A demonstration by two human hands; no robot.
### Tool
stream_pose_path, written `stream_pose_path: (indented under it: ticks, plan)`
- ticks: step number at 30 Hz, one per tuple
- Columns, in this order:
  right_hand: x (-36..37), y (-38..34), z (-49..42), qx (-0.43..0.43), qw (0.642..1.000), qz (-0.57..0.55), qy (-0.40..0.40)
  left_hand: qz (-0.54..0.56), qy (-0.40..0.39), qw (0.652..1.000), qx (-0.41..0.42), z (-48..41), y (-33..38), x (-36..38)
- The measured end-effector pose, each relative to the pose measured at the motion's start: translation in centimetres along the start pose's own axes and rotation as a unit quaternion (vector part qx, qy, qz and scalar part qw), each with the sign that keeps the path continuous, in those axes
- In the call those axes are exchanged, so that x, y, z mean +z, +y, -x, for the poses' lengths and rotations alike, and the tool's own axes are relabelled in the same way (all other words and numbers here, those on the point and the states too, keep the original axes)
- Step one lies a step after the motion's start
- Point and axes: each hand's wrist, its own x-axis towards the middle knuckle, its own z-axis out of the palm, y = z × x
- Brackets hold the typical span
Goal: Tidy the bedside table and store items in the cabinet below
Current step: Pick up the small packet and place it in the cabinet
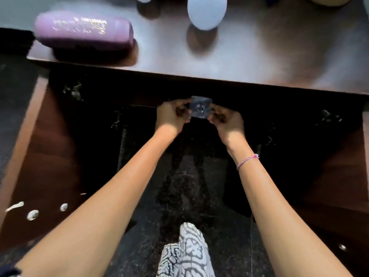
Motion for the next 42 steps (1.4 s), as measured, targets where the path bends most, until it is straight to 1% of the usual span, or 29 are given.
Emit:
stream_pose_path:
  ticks: [1, 4, 7, 9, 13, 16, 18, 21, 23, 26, 30, 32, 36, 42]
  plan:
    - [0.3, 0.5, -0.9, -0.006, 1.0, 0.007, 0.006, -0.01, -0.002, 1.0, 0.021, -0.9, -0.4, 0.3]
    - [0.9, 1.5, -3.1, -0.058, 0.995, 0.084, 0.014, -0.037, -0.02, 0.996, 0.074, -3.1, -1.2, 0.7]
    - [1.1, 1.9, -5.3, -0.103, 0.984, 0.147, 0.015, -0.044, -0.03, 0.995, 0.082, -5.6, -1.9, 1.0]
    - [1.0, 1.7, -6.7, -0.123, 0.973, 0.197, 0.006, -0.025, -0.039, 0.995, 0.085, -6.7, -2.0, 1.3]
    - [1.3, 0.3, -8.8, -0.161, 0.934, 0.315, -0.044, -0.039, -0.046, 0.994, 0.096, -8.3, -2.0, 0.8]
    - [1.1, -1.2, -9.6, -0.181, 0.895, 0.395, -0.096, -0.076, -0.067, 0.989, 0.111, -9.1, -2.0, 0.1]
    - [1.1, -2.2, -9.4, -0.177, 0.873, 0.438, -0.12, -0.113, -0.075, 0.983, 0.127, -9.0, -1.8, -0.1]
    - [2.0, -3.6, -8.4, -0.154, 0.841, 0.501, -0.132, -0.13, -0.069, 0.98, 0.134, -8.3, -1.4, -0.4]
    - [2.6, -4.5, -7.6, -0.132, 0.832, 0.523, -0.132, -0.152, -0.064, 0.978, 0.128, -7.5, -1.0, -0.7]
    - [2.9, -5.1, -6.1, -0.113, 0.826, 0.538, -0.126, -0.209, -0.051, 0.968, 0.127, -6.4, -0.3, -1.0]
    - [3.4, -4.7, -5.8, -0.103, 0.816, 0.559, -0.106, -0.233, -0.046, 0.962, 0.131, -6.7, -0.8, -0.8]
    - [3.5, -4.6, -5.7, -0.105, 0.814, 0.562, -0.1, -0.233, -0.047, 0.963, 0.125, -6.9, -1.0, -0.9]
    - [3.1, -4.3, -5.5, -0.113, 0.806, 0.574, -0.09, -0.209, -0.077, 0.97, 0.099, -7.1, -0.9, -1.0]
    - [2.9, -4.0, -5.5, -0.113, 0.811, 0.567, -0.093, -0.226, -0.1, 0.968, 0.054, -7.1, -0.3, -1.0]
